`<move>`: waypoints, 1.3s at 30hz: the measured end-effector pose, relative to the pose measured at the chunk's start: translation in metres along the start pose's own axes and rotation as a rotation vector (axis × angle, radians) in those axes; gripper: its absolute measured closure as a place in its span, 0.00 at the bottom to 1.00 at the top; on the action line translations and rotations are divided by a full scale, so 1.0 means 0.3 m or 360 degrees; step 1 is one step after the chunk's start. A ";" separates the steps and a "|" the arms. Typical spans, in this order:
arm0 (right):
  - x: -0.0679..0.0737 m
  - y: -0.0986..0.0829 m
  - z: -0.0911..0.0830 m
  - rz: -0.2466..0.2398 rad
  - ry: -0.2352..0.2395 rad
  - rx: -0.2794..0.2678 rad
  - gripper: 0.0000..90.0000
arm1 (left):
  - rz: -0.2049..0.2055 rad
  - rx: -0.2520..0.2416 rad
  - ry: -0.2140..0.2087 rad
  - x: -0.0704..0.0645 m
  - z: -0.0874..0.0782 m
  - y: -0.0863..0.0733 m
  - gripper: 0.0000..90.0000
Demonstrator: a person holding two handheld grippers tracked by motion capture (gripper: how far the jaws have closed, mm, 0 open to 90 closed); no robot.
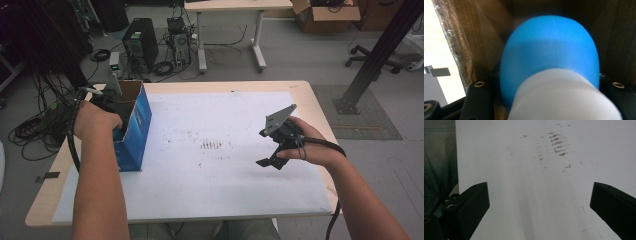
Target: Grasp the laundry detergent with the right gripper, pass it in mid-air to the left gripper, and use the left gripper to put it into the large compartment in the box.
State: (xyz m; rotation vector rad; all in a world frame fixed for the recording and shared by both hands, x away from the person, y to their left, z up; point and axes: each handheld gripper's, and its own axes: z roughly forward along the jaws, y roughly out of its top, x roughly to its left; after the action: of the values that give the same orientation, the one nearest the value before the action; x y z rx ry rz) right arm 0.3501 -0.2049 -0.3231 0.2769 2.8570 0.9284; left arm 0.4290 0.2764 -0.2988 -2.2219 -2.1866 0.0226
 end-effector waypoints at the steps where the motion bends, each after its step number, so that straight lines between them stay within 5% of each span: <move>1: 0.000 -0.001 -0.001 0.0000 -0.0003 0.0001 0.03 | 0.0006 0.0000 0.0003 0.000 0.001 -0.001 0.43; 39: 0.013 -0.009 -0.015 -0.0005 -0.0009 -0.0031 0.03 | -0.0007 -0.0068 0.0009 -0.012 -0.082 -0.031 0.29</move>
State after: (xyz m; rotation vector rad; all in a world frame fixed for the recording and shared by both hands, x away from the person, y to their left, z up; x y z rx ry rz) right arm 0.3451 -0.2087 -0.3213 0.2726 2.8410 0.9531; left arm 0.4204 0.2728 -0.2738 -2.2361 -2.2097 -0.0305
